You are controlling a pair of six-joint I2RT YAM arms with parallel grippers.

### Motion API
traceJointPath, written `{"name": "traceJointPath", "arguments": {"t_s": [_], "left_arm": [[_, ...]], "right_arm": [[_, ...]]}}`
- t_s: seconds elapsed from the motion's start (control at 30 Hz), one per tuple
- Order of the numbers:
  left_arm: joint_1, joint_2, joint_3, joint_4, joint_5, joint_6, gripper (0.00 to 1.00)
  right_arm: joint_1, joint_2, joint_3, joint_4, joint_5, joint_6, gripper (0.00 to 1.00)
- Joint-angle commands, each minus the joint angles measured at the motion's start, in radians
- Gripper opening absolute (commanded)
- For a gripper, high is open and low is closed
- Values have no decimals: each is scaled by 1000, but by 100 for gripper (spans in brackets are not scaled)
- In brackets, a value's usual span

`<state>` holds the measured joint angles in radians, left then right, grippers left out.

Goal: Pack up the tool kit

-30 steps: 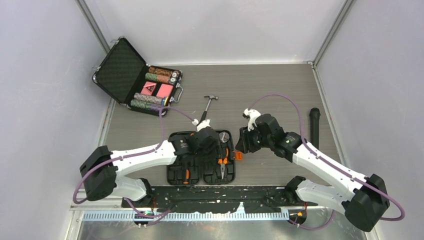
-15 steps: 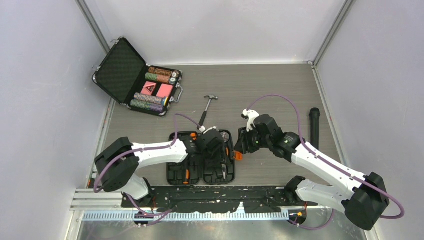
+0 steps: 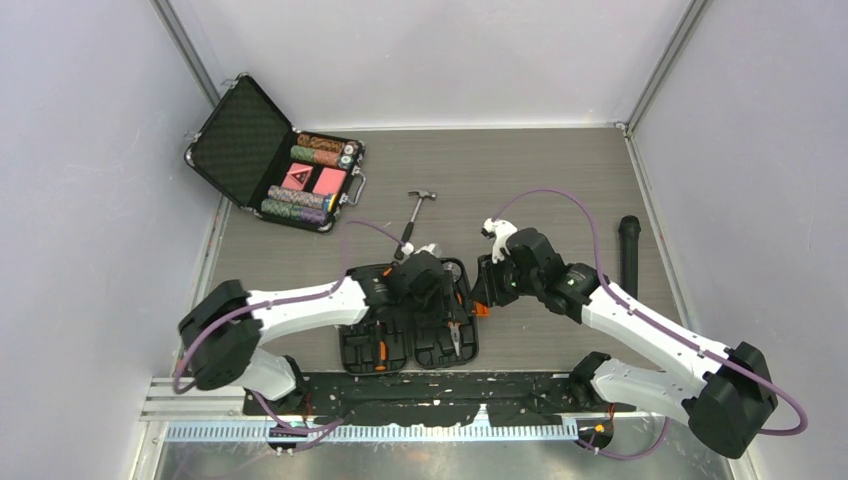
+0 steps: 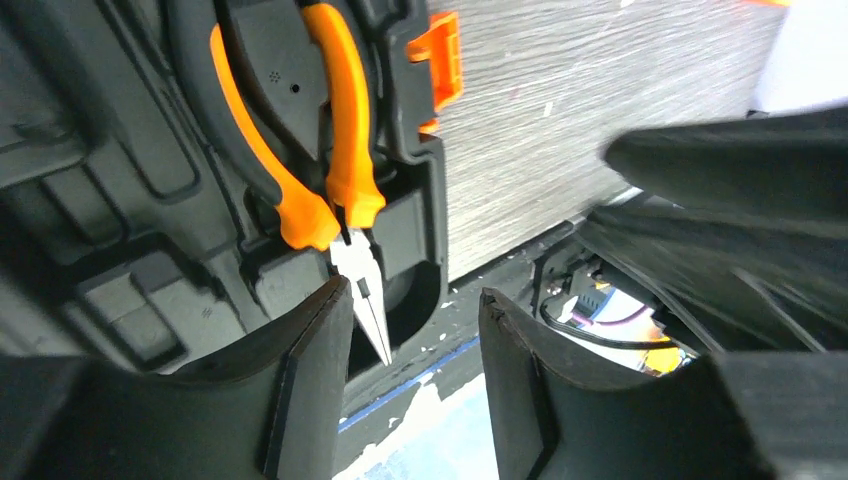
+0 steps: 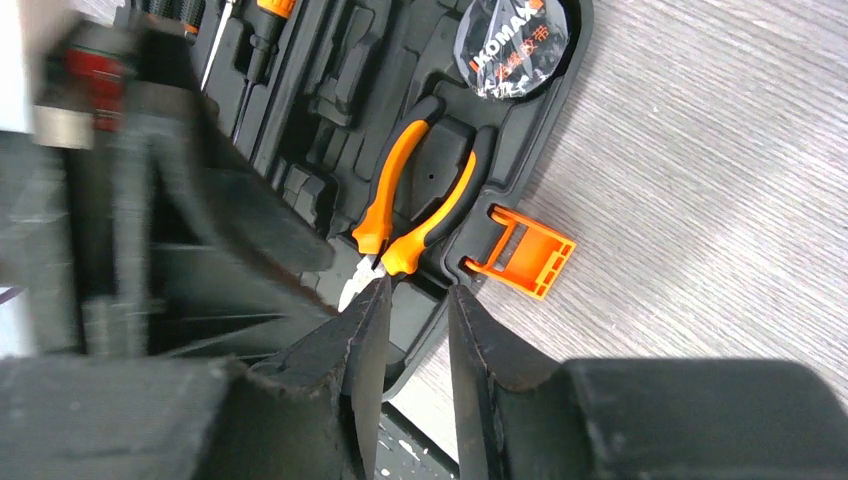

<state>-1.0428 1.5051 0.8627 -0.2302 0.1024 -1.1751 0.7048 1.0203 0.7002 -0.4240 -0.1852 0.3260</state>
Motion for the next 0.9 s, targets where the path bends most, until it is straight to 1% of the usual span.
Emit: {"name": "traceJointPath", "arguments": {"t_s": [0.0, 0.1, 0.2, 0.27, 0.43, 0.5, 0.6, 0.67, 0.77, 0.87], "left_arm": [[19, -177, -31, -58, -167, 52, 48], [59, -235, -47, -118, -231, 79, 45], [101, -244, -51, -117, -227, 109, 44], [115, -227, -46, -95, -216, 117, 42], [131, -115, 1, -59, -145, 131, 40], [143, -114, -4, -53, -139, 132, 40], [194, -179, -38, -64, -148, 151, 40], [244, -248, -50, -108, -161, 192, 41], [304, -352, -47, -217, -231, 290, 43], [335, -463, -80, -293, -318, 342, 44]], "right_arm": [[13, 38, 62, 1, -18, -2, 32], [33, 85, 82, -22, 13, 41, 32], [68, 121, 105, -29, 67, 96, 32], [90, 151, 111, -28, 104, 140, 32], [149, 218, 113, -14, 210, 229, 31], [167, 246, 114, -5, 237, 259, 31], [194, 290, 126, -9, 278, 301, 30], [213, 326, 139, -23, 301, 325, 30], [241, 367, 155, -27, 341, 348, 29], [247, 411, 171, -23, 362, 366, 29]]}}
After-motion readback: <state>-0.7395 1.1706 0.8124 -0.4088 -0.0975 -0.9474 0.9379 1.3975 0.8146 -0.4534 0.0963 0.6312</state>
